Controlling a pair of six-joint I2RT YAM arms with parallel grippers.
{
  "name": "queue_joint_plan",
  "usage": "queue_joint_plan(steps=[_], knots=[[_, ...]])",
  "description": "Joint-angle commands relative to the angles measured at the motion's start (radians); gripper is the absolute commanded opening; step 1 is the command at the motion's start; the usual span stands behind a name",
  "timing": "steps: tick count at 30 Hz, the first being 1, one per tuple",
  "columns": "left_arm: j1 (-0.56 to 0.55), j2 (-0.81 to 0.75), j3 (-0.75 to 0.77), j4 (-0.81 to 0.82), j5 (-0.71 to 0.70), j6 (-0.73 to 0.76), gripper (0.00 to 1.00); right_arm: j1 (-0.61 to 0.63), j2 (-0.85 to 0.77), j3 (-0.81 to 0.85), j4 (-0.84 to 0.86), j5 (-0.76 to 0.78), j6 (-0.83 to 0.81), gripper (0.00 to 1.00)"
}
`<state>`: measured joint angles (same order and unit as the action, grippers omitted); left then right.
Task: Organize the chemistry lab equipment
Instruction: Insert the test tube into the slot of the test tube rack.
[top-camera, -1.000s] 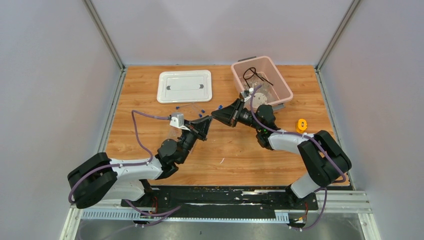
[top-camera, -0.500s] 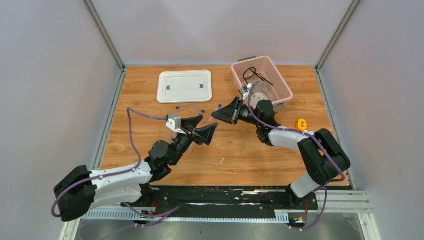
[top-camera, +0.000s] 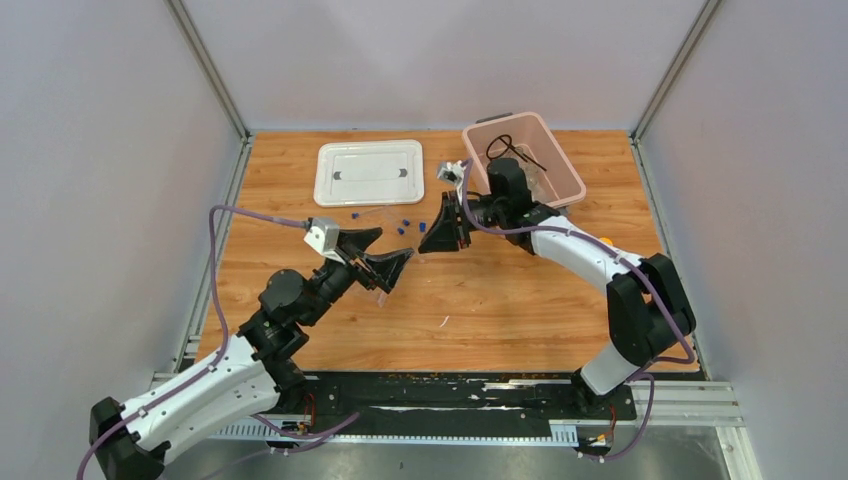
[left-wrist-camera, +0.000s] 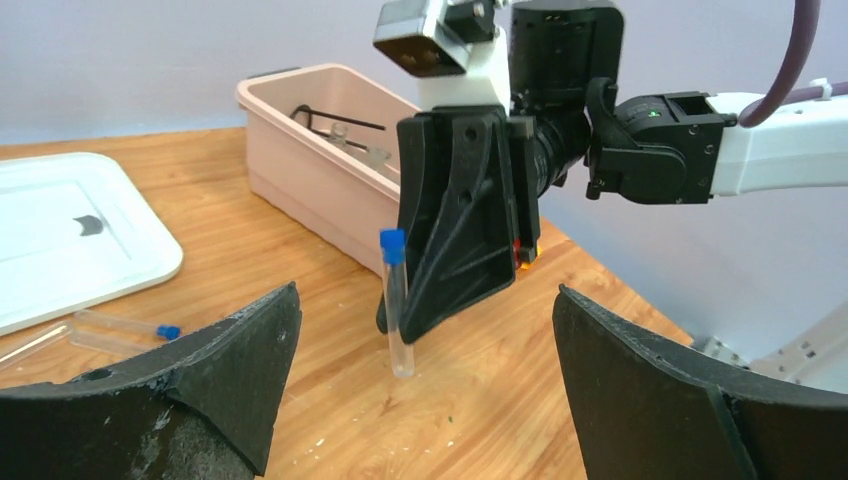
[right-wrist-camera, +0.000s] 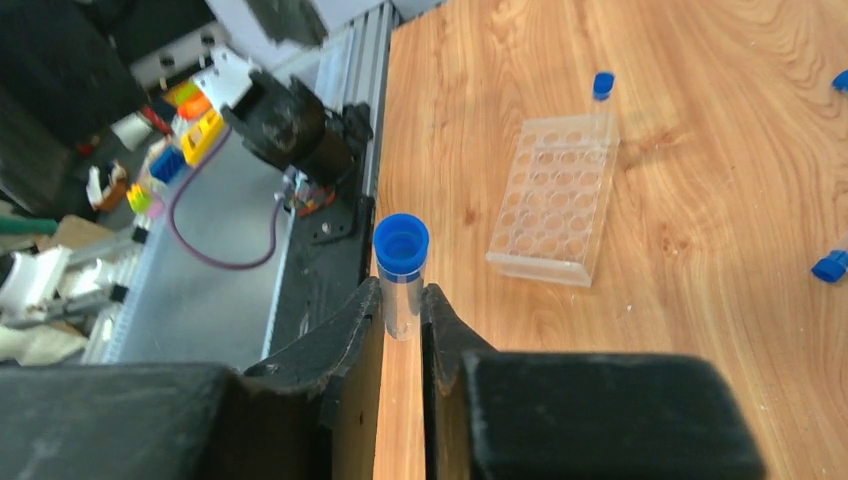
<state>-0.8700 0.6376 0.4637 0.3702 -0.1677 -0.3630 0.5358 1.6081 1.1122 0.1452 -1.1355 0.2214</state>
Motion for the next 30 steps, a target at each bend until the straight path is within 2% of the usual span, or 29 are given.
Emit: queue_joint_plan(steps=[1, 4, 8, 11, 15, 22, 30], knots=[[0.111, 0.002, 0.037, -0.027, 0.304, -0.152, 1.0, 0.03, -0.065, 0.052, -0.298, -0.042, -0.411, 0.0], [0.152, 0.041, 0.074, -0.006, 0.413, -0.196, 1.0, 0.037, -0.06, 0.073, -0.373, -0.036, -0.488, 0.0], [0.183, 0.11, 0.123, -0.075, 0.45, -0.218, 1.0, 0.038, -0.043, 0.123, -0.51, -0.062, -0.593, 0.0], [0.223, 0.167, 0.133, -0.067, 0.505, -0.274, 0.99, 0.039, -0.036, 0.141, -0.576, -0.089, -0.664, 0.0], [0.265, 0.237, 0.123, 0.008, 0.579, -0.351, 0.87, 0.041, -0.03, 0.155, -0.621, -0.101, -0.704, 0.0], [0.285, 0.318, 0.133, 0.086, 0.62, -0.389, 0.57, 0.043, -0.003, 0.185, -0.681, -0.112, -0.728, 0.0], [0.284, 0.351, 0.147, 0.082, 0.655, -0.349, 0.47, 0.045, 0.032, 0.231, -0.754, -0.121, -0.75, 0.0]])
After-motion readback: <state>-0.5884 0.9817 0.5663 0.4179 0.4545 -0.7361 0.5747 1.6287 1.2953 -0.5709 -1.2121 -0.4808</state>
